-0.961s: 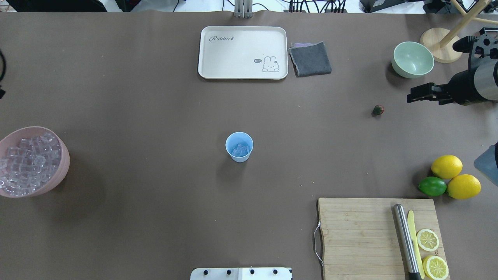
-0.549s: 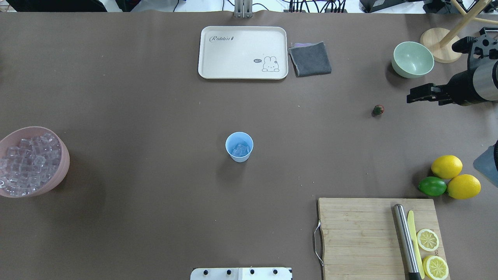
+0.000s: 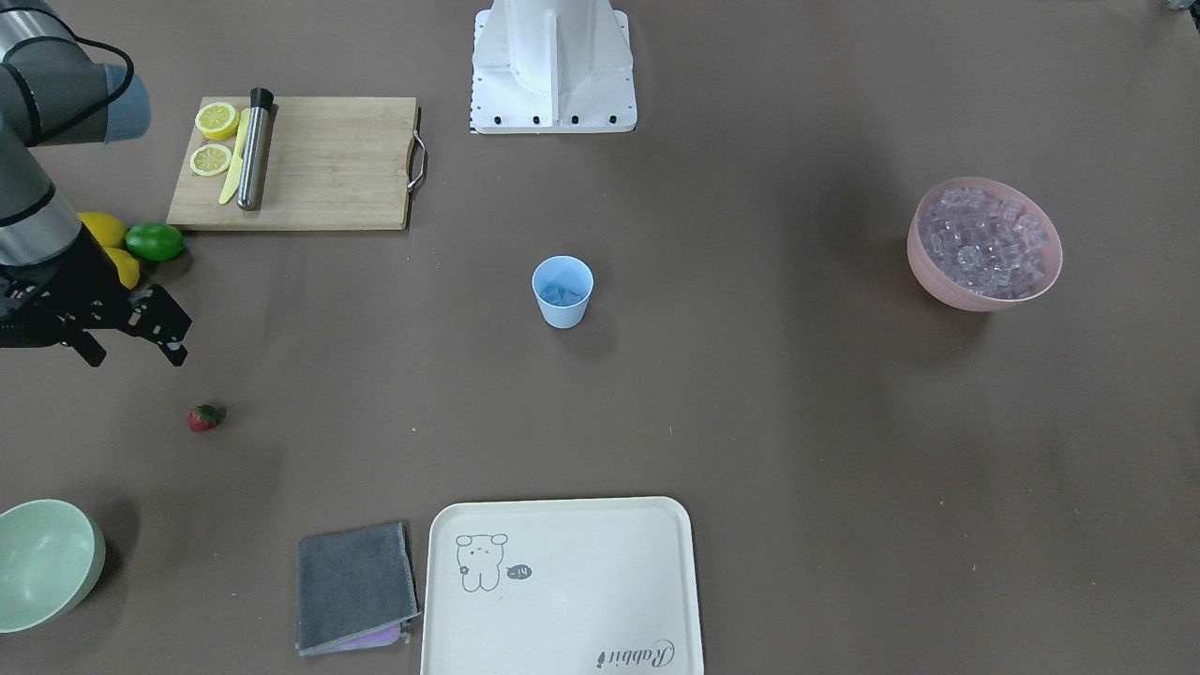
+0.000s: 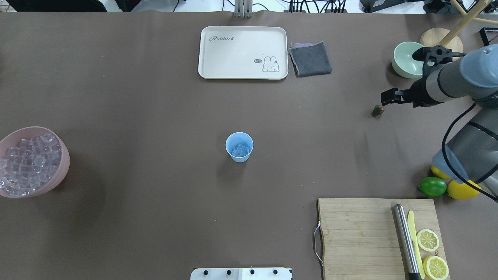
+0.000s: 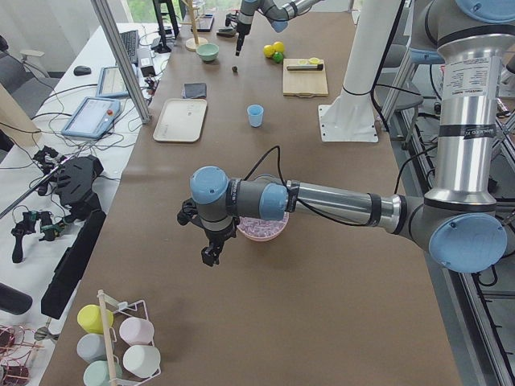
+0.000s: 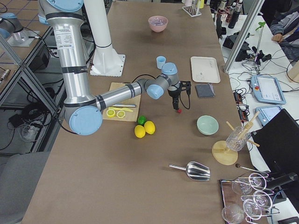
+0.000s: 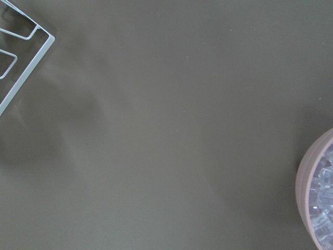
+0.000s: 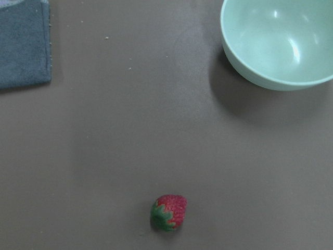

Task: Put ice and strawberries in cup
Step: 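Lower the right gripper onto the red strawberry and grasp it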

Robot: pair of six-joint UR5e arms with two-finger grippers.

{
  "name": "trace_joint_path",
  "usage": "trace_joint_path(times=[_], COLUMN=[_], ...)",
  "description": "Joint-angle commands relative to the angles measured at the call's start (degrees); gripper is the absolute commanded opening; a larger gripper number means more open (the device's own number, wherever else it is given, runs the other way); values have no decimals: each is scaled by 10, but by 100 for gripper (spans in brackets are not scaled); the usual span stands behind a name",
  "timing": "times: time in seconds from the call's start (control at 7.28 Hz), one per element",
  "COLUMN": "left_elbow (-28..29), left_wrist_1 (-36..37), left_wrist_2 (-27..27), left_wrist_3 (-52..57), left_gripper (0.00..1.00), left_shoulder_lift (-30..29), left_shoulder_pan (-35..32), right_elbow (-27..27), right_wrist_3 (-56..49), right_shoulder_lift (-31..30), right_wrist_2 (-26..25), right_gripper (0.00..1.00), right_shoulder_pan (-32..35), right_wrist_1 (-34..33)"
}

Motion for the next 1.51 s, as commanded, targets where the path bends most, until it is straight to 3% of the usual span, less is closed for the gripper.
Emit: trace_joint_path(times=[0.0,0.27,0.55,0.82,1.1,1.24,1.37], left_elbow=[-1,2,3,2,2,2,2], left_wrist_1=[0,-28,-41,-41,-41,-41,-41], left_wrist_2=[-16,-16,-16,-16,-16,-16,-16], left_wrist_3=[0,0,0,0,0,0,0], left_gripper=[98,98,98,98,98,98,98], left_shoulder_lift=[1,4,7,13,14,14,14], left_shoulder_pan=[0,0,0,0,0,0,0], right_elbow=[-79,-121,-128,-121,-121,-119,-117], right_wrist_3=[11,28,58,60,54,54,54], right_shoulder_lift=[51,50,44,43,42,42,38], right_wrist_2=[-19,-28,-36,-37,-40,-42,-43], right_gripper=[100,99,95,81,60,26,0], right_shoulder_pan=[-13,-30,-41,-42,-42,-42,-42], right_wrist_1=[8,63,94,95,95,94,94])
